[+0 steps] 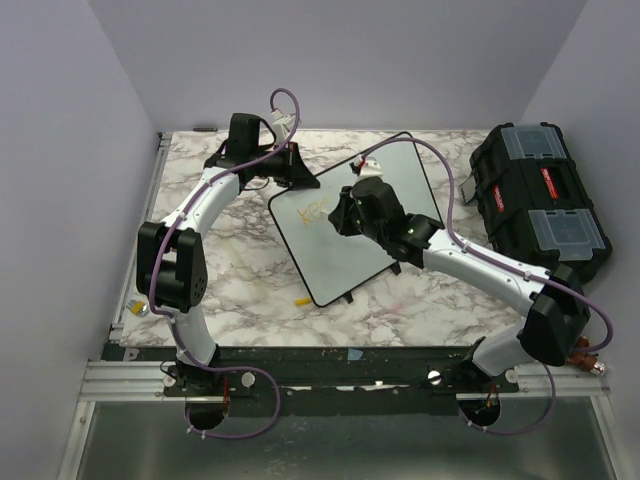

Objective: Write a sentence on the whiteboard

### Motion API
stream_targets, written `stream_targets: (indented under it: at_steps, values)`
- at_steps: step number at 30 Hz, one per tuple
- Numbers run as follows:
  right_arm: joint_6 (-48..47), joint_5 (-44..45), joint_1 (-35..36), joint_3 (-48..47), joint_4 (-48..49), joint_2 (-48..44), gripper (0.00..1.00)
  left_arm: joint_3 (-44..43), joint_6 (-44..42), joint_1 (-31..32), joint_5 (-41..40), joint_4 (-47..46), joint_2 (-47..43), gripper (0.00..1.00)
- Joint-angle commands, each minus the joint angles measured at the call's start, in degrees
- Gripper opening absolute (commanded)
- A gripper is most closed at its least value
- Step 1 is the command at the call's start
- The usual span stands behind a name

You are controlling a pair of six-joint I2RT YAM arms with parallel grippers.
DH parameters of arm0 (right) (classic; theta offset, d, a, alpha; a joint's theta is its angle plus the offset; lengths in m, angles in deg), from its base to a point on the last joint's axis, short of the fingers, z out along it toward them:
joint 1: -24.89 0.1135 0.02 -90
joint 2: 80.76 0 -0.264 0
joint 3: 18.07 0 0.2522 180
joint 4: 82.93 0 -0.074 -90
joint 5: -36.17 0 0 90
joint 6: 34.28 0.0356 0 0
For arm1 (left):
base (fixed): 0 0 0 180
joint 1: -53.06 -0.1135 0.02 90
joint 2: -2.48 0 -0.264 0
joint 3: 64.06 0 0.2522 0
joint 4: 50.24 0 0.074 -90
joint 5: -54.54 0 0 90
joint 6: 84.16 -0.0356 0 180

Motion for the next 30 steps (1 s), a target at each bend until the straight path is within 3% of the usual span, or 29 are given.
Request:
stream_targets:
  at_steps: [1,12,19,25,30]
  values:
    - [0.9,0.8,-0.3,3.0,-4.4,0.8,0.01,-0.6,-5.1,1.2,-0.2,-1.4,-0.6,0.0]
    - [0.3,9.6,-0.3,-0.2,-8.7,0.6,0.01,-0.2,-5.3,1.4,-0.1,-1.3,-1.3,0.0]
    - [-2.2,10.0,-0.3,-4.6,-10.2,-3.0,0.01,0.2,-5.8,1.6,-0.2,-0.8,-2.1,0.0]
    - [-4.2,11.4,-0.3,-2.4,-4.0,-10.1,0.01,1.3,-6.1,1.6,-0.1,-1.1,-3.5,0.0]
    - [-9.5,12.6,-0.3,0.0,5.1,-10.0,0.01,0.4,-8.8,1.7,0.5,1.2,-3.4,0.0]
